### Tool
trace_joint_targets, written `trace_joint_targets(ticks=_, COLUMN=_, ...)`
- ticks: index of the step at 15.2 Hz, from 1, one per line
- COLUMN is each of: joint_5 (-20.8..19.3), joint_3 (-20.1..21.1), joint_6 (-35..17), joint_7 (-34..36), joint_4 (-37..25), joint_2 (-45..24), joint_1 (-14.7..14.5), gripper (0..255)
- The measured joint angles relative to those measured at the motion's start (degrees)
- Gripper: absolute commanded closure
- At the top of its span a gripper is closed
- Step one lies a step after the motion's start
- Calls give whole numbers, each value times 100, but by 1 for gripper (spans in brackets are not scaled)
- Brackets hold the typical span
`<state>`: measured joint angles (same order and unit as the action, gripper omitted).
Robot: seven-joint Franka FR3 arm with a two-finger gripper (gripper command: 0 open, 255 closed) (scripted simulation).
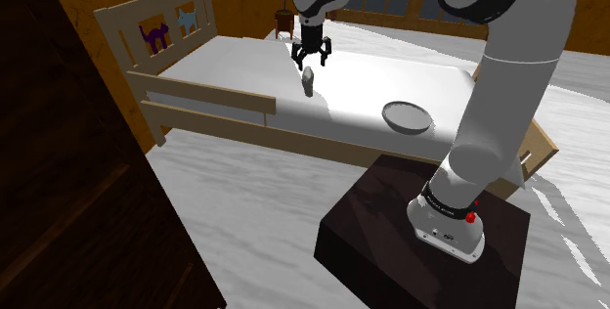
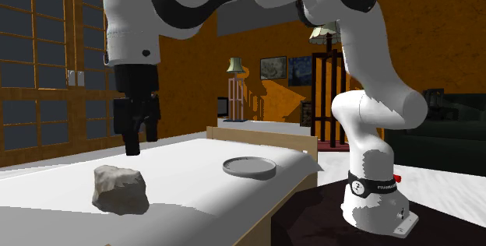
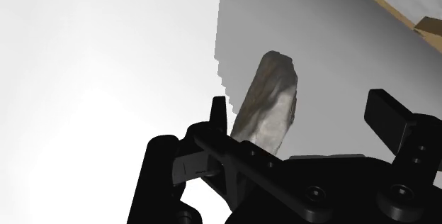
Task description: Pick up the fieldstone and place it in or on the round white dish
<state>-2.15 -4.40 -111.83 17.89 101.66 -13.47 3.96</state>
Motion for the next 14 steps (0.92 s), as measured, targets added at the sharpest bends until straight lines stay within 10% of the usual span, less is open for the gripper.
trace_joint_targets(ticks=5, joint_5=8, joint_3=-98, joint_6=90, joint_7=195, joint_4=-1013, joint_2=-1046, joint_1=93, gripper=0)
trace_joint_targets(ticks=14, joint_5=15, joint_3=-113, joint_6=-378, joint_7=207, joint_4=-773, joint_2=-1283, joint_1=127, gripper=0)
